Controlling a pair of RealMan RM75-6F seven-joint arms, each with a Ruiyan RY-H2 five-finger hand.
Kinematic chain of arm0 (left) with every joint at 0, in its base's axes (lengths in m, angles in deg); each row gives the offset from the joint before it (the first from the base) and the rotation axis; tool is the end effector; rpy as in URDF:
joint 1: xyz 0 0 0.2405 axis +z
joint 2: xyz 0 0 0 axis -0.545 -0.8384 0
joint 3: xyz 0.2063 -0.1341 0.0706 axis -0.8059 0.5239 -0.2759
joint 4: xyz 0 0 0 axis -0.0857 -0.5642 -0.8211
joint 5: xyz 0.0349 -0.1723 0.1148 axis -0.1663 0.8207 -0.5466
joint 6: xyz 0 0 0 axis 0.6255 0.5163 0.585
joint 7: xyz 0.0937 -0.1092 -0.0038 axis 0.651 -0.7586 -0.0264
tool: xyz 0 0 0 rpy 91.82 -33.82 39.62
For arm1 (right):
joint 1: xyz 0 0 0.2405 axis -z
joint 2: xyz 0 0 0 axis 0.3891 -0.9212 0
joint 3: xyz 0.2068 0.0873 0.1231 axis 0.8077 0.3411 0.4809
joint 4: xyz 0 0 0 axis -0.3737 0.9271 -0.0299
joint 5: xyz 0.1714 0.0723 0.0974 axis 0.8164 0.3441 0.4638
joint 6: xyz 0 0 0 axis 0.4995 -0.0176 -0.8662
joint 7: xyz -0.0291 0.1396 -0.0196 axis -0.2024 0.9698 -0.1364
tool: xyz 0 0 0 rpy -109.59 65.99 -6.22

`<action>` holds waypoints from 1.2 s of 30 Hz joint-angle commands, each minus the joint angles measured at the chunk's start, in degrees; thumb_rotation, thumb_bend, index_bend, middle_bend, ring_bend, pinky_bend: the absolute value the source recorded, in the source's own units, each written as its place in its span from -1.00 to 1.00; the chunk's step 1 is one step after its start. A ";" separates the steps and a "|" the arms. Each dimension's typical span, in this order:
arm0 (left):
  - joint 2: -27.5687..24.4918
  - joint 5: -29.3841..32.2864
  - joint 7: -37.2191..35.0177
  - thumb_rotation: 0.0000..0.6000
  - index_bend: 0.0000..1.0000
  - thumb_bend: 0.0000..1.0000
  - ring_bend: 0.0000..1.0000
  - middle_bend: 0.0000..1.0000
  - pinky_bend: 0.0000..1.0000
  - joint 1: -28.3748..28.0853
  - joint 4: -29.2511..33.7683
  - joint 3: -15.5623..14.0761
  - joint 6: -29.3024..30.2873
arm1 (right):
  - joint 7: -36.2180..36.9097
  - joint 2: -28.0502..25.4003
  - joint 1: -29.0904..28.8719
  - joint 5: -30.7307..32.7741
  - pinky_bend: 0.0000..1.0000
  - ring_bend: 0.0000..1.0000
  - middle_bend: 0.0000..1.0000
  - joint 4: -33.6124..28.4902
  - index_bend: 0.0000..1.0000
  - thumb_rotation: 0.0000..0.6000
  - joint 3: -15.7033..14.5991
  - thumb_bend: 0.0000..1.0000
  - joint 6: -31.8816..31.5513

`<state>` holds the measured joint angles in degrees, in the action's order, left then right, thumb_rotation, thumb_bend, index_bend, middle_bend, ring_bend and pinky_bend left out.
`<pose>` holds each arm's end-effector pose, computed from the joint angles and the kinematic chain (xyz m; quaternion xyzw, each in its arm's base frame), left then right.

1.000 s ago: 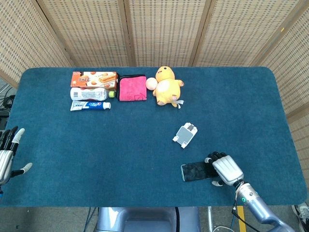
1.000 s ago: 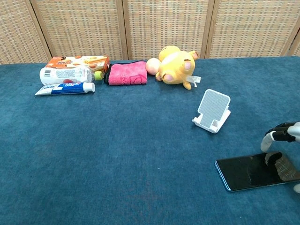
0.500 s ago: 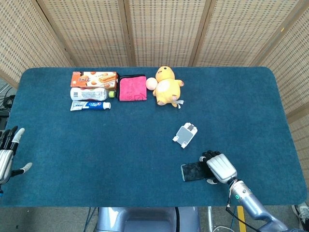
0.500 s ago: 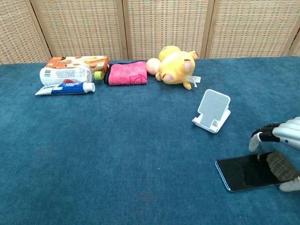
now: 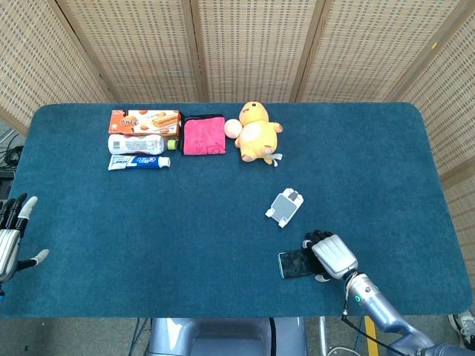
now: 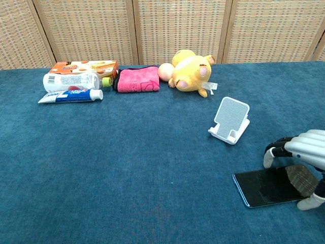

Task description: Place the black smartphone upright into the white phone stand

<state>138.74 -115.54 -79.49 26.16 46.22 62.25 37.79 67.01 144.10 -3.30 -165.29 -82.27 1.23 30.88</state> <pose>-0.3224 0.1949 0.1582 -0.6127 -0.3580 -0.3240 0.6257 -0.2602 -0.2517 -0.0115 0.8229 -0.3285 0.2450 0.3936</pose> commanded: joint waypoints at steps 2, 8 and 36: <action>0.00 0.15 0.24 1.00 -1.00 -1.00 -1.00 -1.00 -1.00 -0.06 0.22 0.05 -0.09 | 0.41 0.16 -0.71 0.28 -0.40 -0.47 -0.36 0.35 -0.32 1.00 -0.23 -0.67 1.00; -0.03 0.55 0.26 1.00 -1.00 -1.00 -1.00 -1.00 -1.00 -0.18 0.17 0.13 -0.43 | 4.16 -0.24 -1.00 -2.28 -0.25 -0.14 -0.04 0.41 -0.10 1.00 -1.24 -0.30 -0.58; -0.97 0.70 -1.32 1.00 -1.00 -1.00 -1.00 -1.00 -1.00 -0.31 0.49 0.03 -1.00 | -25.64 -11.32 -9.35 -2.91 -0.22 -0.09 -0.01 -13.45 -0.05 1.00 9.15 -0.17 -2.95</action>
<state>137.80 -114.84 -80.78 25.87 46.71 62.28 36.82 49.26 135.35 -9.43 -171.58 -91.63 6.28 25.28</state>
